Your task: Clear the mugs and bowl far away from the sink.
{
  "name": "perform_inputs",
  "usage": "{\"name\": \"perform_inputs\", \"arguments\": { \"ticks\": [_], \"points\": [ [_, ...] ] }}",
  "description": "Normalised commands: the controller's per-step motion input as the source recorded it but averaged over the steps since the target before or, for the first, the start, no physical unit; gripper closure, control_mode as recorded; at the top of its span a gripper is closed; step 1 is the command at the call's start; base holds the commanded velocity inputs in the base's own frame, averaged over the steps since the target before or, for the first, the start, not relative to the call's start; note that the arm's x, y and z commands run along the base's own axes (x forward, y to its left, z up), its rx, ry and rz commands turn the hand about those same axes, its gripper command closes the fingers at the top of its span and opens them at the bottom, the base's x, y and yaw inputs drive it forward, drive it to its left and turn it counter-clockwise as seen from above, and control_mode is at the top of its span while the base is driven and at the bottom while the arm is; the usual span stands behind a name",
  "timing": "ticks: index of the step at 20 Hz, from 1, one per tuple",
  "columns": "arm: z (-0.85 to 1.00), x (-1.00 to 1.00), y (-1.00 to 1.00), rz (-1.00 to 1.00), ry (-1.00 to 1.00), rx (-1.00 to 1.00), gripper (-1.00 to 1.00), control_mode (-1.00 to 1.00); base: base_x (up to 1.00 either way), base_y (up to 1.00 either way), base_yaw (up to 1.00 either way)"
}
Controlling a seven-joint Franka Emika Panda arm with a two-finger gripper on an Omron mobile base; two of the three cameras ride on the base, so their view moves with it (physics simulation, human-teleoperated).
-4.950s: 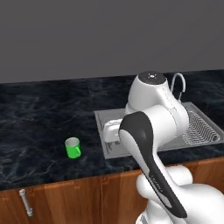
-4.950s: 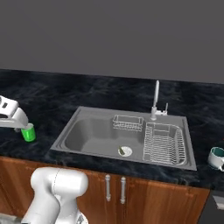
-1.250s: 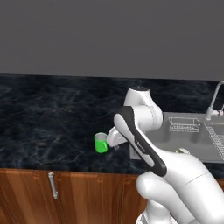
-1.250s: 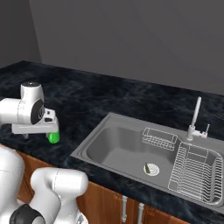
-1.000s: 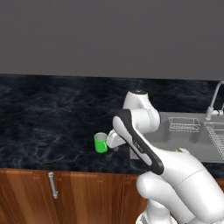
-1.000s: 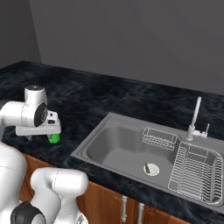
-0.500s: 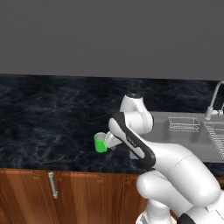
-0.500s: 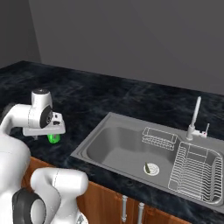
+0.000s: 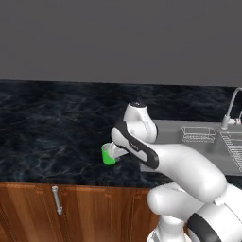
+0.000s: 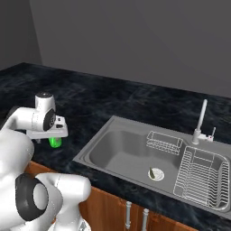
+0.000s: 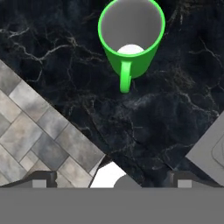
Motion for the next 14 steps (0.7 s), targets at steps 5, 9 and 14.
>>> {"name": "perform_inputs", "arguments": {
  "ticks": [5, 9, 14],
  "points": [
    [-0.2, 0.22, 0.19, 0.0, 0.02, 0.0, -1.0, -1.0, 0.0, 0.0, 0.0],
    [-0.21, 0.31, 0.06, 0.0, 0.03, 0.0, -1.0, -1.0, 0.0, 0.0, 0.0],
    [-0.18, 0.36, 0.04, 0.0, 0.03, 0.0, -1.0, -1.0, 0.0, 0.0, 0.0]
  ]
}}
